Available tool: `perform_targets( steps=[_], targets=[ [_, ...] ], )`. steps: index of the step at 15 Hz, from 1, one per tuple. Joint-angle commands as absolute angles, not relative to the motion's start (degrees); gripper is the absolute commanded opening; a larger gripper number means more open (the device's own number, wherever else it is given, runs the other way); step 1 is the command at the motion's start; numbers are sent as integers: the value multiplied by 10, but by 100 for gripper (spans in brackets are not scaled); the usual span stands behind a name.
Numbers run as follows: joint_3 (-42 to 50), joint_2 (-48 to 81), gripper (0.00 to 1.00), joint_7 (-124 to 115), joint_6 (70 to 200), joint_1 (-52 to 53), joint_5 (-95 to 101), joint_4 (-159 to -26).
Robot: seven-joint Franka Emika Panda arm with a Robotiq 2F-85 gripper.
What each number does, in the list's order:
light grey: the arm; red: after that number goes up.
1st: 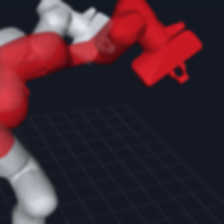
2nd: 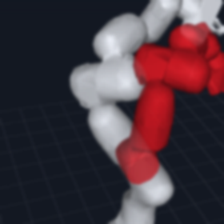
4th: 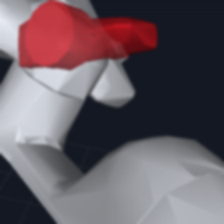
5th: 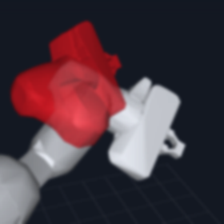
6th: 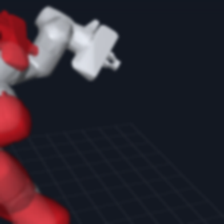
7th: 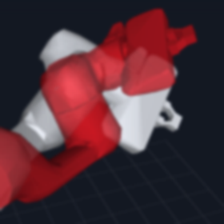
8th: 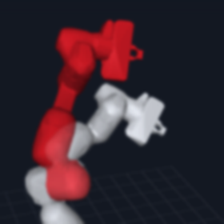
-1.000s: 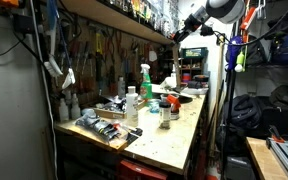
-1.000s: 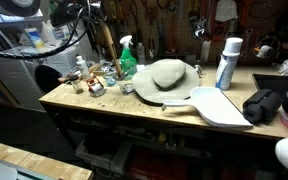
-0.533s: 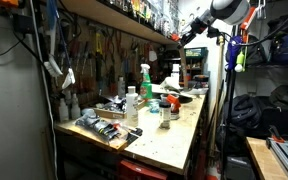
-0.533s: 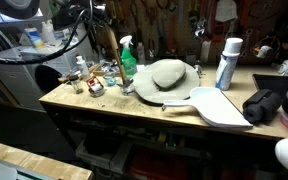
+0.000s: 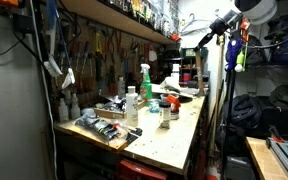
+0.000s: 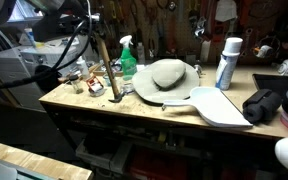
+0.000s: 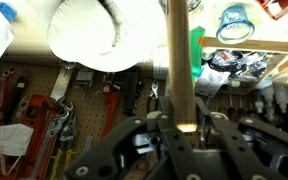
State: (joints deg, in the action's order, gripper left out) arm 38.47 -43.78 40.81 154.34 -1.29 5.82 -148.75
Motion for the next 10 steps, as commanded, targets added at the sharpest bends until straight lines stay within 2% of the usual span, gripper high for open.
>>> perform_targets(
  steps=[1, 2, 3, 10],
  targets=[
    [379, -439, 26, 414, 1543, -21, 49, -1489],
    [377, -438, 26, 414, 1543, -21, 49, -1488],
    [375, -436, 6, 413, 1543, -21, 49, -1488],
    [311, -422, 6, 357, 1660, -39, 59, -1546]
  ],
)
